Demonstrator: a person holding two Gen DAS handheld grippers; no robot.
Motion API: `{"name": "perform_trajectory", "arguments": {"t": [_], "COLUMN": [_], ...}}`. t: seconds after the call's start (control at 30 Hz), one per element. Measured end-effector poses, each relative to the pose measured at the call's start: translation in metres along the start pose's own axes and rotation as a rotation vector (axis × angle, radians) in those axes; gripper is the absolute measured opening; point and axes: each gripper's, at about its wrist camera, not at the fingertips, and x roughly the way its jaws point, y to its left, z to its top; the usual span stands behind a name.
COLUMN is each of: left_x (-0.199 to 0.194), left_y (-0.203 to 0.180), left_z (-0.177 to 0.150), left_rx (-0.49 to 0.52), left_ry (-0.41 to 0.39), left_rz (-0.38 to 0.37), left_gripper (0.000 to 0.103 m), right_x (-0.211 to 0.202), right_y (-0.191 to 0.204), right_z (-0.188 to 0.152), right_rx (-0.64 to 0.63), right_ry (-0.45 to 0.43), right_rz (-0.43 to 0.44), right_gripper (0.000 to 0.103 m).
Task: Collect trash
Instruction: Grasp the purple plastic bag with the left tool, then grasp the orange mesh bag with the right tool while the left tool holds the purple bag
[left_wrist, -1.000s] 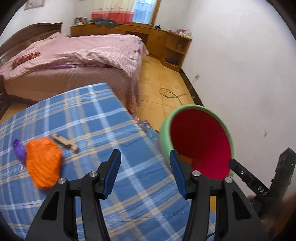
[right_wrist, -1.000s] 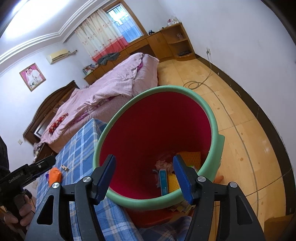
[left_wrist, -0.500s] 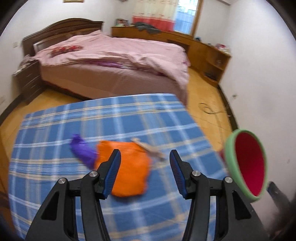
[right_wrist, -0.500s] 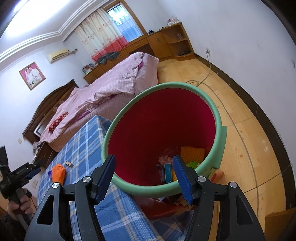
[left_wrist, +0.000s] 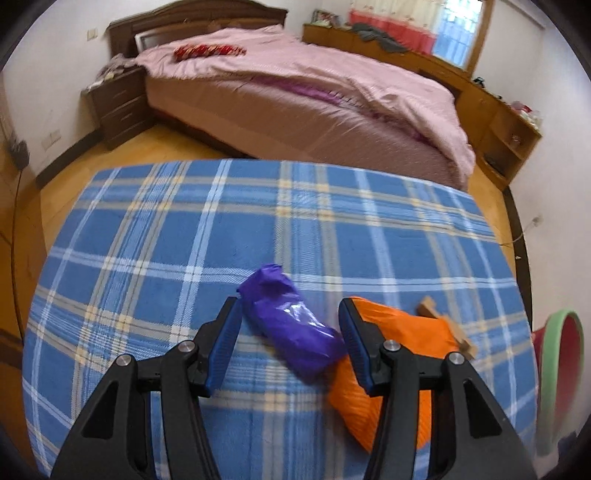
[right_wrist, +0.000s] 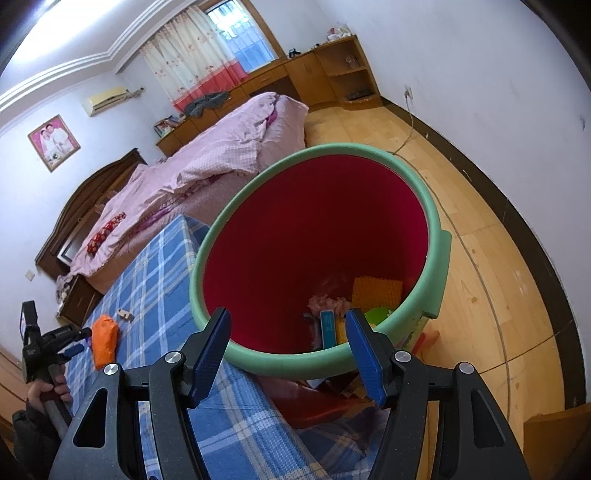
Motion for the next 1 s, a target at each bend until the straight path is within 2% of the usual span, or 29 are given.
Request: {"name": "perform_trajectory", "arguments": {"t": [0.13, 0.23, 0.33, 0.47, 0.53, 0.73, 1.0], "left_x": [0.018, 0.017, 0.016, 0.01, 0.006, -0.008, -0.024], "left_y": [0.004, -0.001, -0.007, -0.002, 0.001, 0.019, 0.053], "left_z": [-0.002, -0.006, -0.013, -0.022, -0.026, -0.037, -0.044], "left_rx": [-0.02, 0.006, 0.041, 0.039, 0.054, 0.045, -0.009], "left_ry": [0.036, 0.017, -0.016, -0.019, -0.027, -0.017, -0.052], "left_rz": [0.024, 0.043, 0.104, 0.08, 0.063, -0.045, -0.105], "left_gripper": [0.055, 0.055, 0.056, 0.054, 0.03, 0.028, 0.028], "right_x": [0.002, 0.002, 0.0, -0.005, -0.008, -0.012, -0.003], "right_y": [0.001, 0.004, 0.006, 0.011, 0.016, 0.04, 0.094], "right_z": [-0.002, -0.003, -0.004, -0.005, -0.005, -0.005, -0.009], "right_rx": [-0.002, -0.013, -0.017, -0.025, -0.036, -0.096, -0.199], "right_ry": [0.007, 0.011, 0.006, 0.003, -0.004, -0.01, 0.034], "right_rz": [0.0, 0.003, 0.008, 0.019, 0.026, 0.035, 0.079], "right_gripper": [0.066, 0.066, 0.066, 0.066, 0.066, 0.066, 0.066]}}
